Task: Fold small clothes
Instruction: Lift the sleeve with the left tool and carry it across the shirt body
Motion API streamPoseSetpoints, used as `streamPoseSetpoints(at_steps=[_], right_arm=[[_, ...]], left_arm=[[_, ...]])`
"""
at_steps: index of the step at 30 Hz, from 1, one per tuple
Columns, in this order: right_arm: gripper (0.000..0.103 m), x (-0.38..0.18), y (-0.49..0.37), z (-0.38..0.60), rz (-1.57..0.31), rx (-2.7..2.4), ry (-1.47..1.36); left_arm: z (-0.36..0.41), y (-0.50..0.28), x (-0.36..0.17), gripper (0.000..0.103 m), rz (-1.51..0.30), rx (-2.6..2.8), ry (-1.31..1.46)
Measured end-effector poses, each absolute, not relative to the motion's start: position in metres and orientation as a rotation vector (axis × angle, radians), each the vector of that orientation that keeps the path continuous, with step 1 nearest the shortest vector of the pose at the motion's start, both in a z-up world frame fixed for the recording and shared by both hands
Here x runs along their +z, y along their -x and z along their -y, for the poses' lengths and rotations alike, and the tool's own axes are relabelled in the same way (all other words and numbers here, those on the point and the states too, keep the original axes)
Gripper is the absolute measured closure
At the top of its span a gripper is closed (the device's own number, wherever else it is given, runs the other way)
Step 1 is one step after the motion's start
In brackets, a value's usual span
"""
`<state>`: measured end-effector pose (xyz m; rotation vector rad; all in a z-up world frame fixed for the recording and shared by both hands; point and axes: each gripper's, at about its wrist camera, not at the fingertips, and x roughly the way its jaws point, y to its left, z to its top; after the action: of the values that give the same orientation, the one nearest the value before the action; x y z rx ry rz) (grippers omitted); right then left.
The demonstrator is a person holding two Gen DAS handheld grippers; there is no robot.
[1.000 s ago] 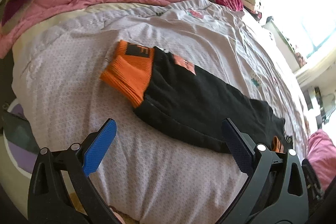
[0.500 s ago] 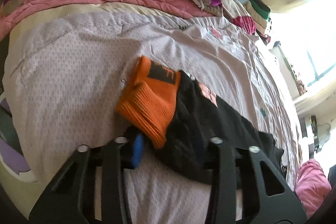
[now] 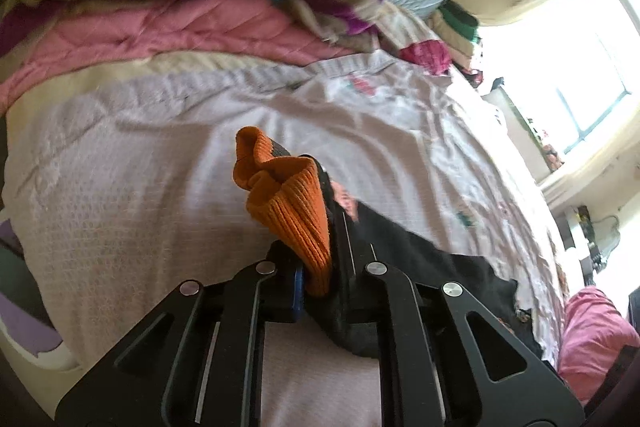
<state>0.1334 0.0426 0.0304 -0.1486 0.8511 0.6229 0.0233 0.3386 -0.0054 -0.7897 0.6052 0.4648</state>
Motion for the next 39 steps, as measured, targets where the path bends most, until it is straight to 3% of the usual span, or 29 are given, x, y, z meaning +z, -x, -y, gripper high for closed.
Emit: streamPoseSetpoints(at_steps=[19, 39], right_arm=[[0.005, 0.054, -0.133, 0.067, -0.81, 0.464, -0.04], [0.005, 0.062, -0.135, 0.172, -0.777, 0.282, -0.209]], left_arm=[[-0.236, -0.073, 0.065, 0.098, -0.571, 0.22, 0.627], [-0.138, -0.116, 0.072, 0.098, -0.649, 0.022, 0.512]])
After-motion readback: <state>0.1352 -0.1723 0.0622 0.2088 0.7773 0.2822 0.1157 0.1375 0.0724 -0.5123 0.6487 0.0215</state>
